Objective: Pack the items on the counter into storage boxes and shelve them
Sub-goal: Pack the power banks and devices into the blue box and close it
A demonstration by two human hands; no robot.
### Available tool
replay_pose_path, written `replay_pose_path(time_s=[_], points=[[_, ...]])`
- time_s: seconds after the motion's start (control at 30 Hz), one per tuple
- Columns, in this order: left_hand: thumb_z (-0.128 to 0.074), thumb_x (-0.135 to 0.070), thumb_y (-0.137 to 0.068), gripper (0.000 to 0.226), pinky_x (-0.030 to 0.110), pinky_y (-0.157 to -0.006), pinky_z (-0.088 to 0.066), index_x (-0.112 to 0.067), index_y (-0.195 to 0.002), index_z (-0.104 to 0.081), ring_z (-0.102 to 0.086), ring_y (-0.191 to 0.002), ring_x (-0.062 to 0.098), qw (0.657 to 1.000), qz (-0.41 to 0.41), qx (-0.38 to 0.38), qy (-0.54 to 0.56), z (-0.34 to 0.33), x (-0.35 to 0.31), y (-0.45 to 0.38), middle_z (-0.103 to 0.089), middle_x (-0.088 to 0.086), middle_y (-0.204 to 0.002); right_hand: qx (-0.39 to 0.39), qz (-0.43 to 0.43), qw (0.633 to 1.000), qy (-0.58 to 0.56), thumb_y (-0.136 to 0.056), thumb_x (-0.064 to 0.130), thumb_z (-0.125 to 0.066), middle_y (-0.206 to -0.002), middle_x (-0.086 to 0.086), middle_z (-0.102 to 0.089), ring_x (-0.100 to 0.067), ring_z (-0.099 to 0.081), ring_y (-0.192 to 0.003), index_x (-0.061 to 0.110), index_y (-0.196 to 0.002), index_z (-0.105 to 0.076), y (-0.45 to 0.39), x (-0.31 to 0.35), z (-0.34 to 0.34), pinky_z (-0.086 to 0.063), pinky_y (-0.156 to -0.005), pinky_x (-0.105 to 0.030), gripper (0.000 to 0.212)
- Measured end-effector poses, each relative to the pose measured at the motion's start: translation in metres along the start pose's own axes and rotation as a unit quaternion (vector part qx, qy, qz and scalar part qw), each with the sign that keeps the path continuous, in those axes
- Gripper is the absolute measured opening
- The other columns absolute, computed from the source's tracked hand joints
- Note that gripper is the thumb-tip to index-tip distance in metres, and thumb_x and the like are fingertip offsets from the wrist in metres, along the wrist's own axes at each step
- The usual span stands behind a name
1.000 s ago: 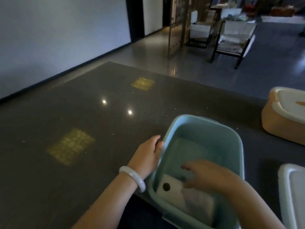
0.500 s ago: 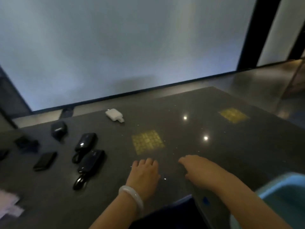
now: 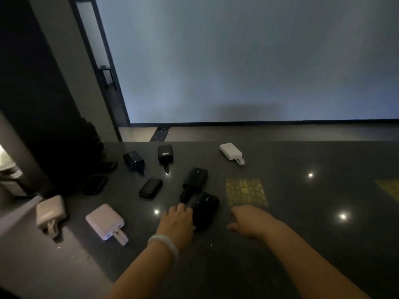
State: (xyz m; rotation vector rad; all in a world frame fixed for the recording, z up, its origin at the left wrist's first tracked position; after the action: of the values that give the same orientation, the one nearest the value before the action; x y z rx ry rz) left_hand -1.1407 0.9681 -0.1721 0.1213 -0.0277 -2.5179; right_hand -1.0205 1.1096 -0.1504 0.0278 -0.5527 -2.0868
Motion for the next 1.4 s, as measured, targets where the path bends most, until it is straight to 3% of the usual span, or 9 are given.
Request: replay_pose_path(time_s=[0.2,0.33,0.47,0.57,0.83,0.97,1.07,1.23,1.4], points=[[-0.052,-0.045,-0.093,0.05,0.039,-0.103,-0.038,-0.02,-0.134,-0.042,-0.043,-0.126,0.024,0.999,0.046,0.014,0.002,-0.012,0.048,-0.041,-0.042,0.004,-0.136,-0.008,-0.049,0.989,-0.136,-0.088,0.049,-0.061,-0.133,-0.008,-0.052,-0.023,-0.055,-0.116,0.014,-0.135,-0.045,-0.069,0.03,-0.014,-0.047,-0.096,-0.037,0.06],[-0.051,-0.045,-0.094,0.051,0.042,-0.107,-0.037,-0.018,-0.136,-0.041,-0.04,-0.13,0.025,0.998,0.058,0.032,0.009,-0.023,0.068,-0.063,-0.039,0.006,-0.14,-0.018,-0.107,0.976,-0.191,-0.083,0.053,-0.064,-0.144,-0.014,-0.038,-0.028,-0.045,-0.128,0.009,-0.147,-0.025,-0.104,0.041,-0.032,-0.042,-0.104,-0.039,0.087],[-0.049,-0.044,-0.095,0.048,0.042,-0.105,-0.038,-0.017,-0.134,-0.042,-0.041,-0.128,0.026,0.996,0.071,0.044,0.011,-0.028,0.087,-0.086,-0.039,0.006,-0.139,-0.066,-0.17,0.965,-0.189,-0.074,0.067,-0.065,-0.151,-0.018,-0.02,-0.033,-0.028,-0.137,0.006,-0.152,0.001,-0.127,0.051,-0.043,-0.034,-0.108,-0.042,0.12],[-0.046,-0.044,-0.097,0.045,0.041,-0.102,-0.039,-0.015,-0.131,-0.044,-0.043,-0.124,0.027,0.995,0.081,0.049,0.02,-0.03,0.098,-0.106,-0.041,0.007,-0.136,-0.1,-0.18,0.968,-0.14,-0.068,0.069,-0.068,-0.151,-0.016,-0.02,-0.032,-0.026,-0.136,0.006,-0.151,0.006,-0.141,0.057,-0.047,-0.033,-0.107,-0.043,0.128],[-0.042,-0.047,-0.098,0.045,0.039,-0.099,-0.041,-0.015,-0.13,-0.045,-0.045,-0.122,0.027,0.995,0.074,0.042,0.06,-0.034,0.095,-0.159,-0.044,0.008,-0.132,-0.201,-0.178,0.955,-0.125,-0.073,0.057,-0.069,-0.148,-0.008,-0.027,-0.026,-0.03,-0.133,0.012,-0.152,0.0,-0.164,0.027,-0.037,-0.03,-0.111,-0.038,0.114],[-0.033,-0.057,-0.097,0.057,0.035,-0.094,-0.045,-0.012,-0.13,-0.044,-0.048,-0.115,0.025,0.996,0.071,0.0,0.061,-0.03,0.08,-0.185,-0.048,0.009,-0.128,-0.251,-0.237,0.93,-0.128,-0.071,0.063,-0.069,-0.14,-0.009,-0.032,-0.024,-0.035,-0.126,0.01,-0.147,-0.019,-0.158,-0.001,-0.025,-0.035,-0.107,-0.035,0.105],[-0.034,-0.064,-0.093,0.077,0.037,-0.095,-0.045,-0.005,-0.141,-0.034,-0.044,-0.12,0.027,0.993,0.093,-0.013,0.07,-0.03,0.068,-0.207,-0.043,0.013,-0.135,-0.246,-0.241,0.934,-0.099,-0.071,0.067,-0.065,-0.138,-0.009,-0.03,-0.024,-0.035,-0.125,0.014,-0.148,-0.02,-0.156,-0.01,-0.023,-0.035,-0.106,-0.035,0.103],[-0.043,-0.074,-0.084,0.105,0.041,-0.102,-0.038,0.003,-0.149,-0.013,-0.034,-0.13,0.033,0.988,0.129,0.051,0.066,-0.042,0.051,-0.234,-0.028,0.019,-0.146,-0.215,-0.241,0.94,-0.107,-0.073,0.069,-0.061,-0.139,-0.009,-0.025,-0.025,-0.03,-0.127,0.021,-0.151,-0.01,-0.154,-0.014,-0.028,-0.032,-0.108,-0.037,0.105],[-0.062,-0.06,-0.08,0.097,0.038,-0.098,-0.04,0.002,-0.144,-0.024,-0.039,-0.123,0.031,0.988,0.132,0.052,0.055,-0.049,0.047,-0.23,-0.034,0.016,-0.137,-0.213,-0.234,0.943,-0.105,-0.07,0.068,-0.064,-0.13,-0.005,-0.034,-0.022,-0.035,-0.122,0.016,-0.133,-0.039,-0.143,-0.022,-0.031,-0.035,-0.103,-0.034,0.086]])
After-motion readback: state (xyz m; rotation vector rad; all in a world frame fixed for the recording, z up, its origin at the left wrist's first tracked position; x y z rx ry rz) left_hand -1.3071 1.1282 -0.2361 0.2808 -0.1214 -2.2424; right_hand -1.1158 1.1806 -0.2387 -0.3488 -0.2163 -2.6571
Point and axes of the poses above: each hand's wrist, its own y-axis away from the middle knuckle, its own z-axis out of the back of the hand, x = y × z, the point moved 7 cm from there along -y, towards the middle knuckle
